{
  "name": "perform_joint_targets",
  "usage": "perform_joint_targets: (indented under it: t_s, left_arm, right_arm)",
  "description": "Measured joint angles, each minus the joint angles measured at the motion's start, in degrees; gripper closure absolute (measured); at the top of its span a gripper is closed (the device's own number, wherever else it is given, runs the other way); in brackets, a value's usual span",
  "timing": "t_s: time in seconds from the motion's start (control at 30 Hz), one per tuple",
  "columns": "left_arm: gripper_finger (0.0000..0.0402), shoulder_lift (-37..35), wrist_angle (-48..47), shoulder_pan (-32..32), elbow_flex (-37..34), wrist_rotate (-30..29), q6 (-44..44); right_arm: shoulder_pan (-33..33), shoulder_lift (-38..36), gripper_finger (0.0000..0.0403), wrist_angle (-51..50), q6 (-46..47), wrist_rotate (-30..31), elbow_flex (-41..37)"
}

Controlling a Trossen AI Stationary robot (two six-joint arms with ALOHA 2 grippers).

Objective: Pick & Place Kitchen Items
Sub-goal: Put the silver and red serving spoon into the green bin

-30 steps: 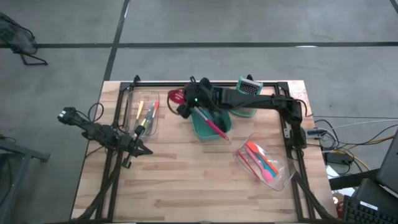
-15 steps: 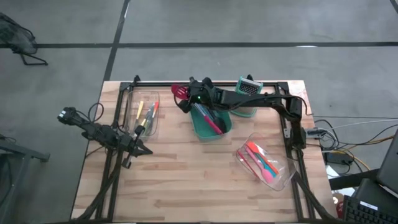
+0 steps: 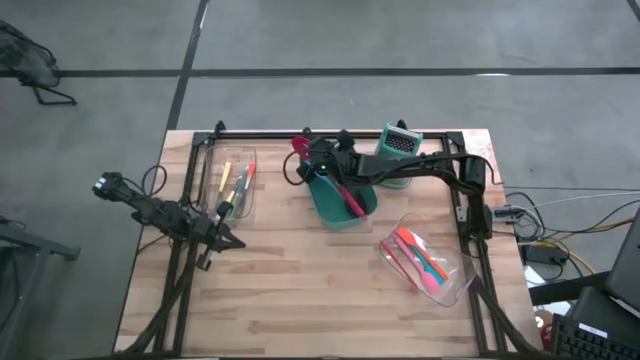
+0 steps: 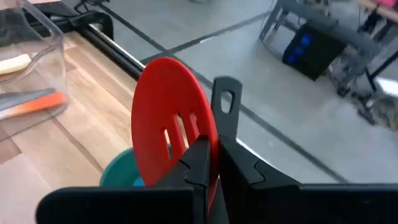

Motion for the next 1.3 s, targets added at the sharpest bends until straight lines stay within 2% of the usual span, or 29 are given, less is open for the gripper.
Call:
perform_joint_targets:
  t_s: [0.13, 0.23, 0.37, 0.5, 0.6, 0.9, 1.3]
  left_arm:
    - [0.039, 0.0, 0.0, 0.0, 0.0, 0.0, 0.0]
    - [0.039, 0.0, 0.0, 0.0, 0.0, 0.0, 0.0]
    - [0.039, 0.0, 0.0, 0.0, 0.0, 0.0, 0.0]
    - [0.039, 0.0, 0.0, 0.0, 0.0, 0.0, 0.0]
    - [0.039, 0.0, 0.0, 0.0, 0.0, 0.0, 0.0]
    - [0.039, 0.0, 0.0, 0.0, 0.0, 0.0, 0.0]
    - [0.039, 0.0, 0.0, 0.0, 0.0, 0.0, 0.0]
  right_arm:
    - [0.0, 0.0, 0.0385, 5.1, -3.9, 0.0, -0.1]
    - [0.1, 0.1, 0.0385, 10.6, -10.4, -1.5, -0.1]
    - [0.1, 0.0, 0.0385, 9.8, -11.5, -4.4, -0.2]
    - [0.1, 0.0, 0.0385, 7.7, -9.4, -4.0, -0.8]
    - [0.0, 0.0, 0.0385, 7.3, -7.1, -1.3, -2.3]
    - [-0.4, -0.1, 0.0382, 7.7, -4.5, -0.8, -4.3]
    - [0.1, 0.0, 0.0319, 6.4, -4.8, -1.2, -5.2]
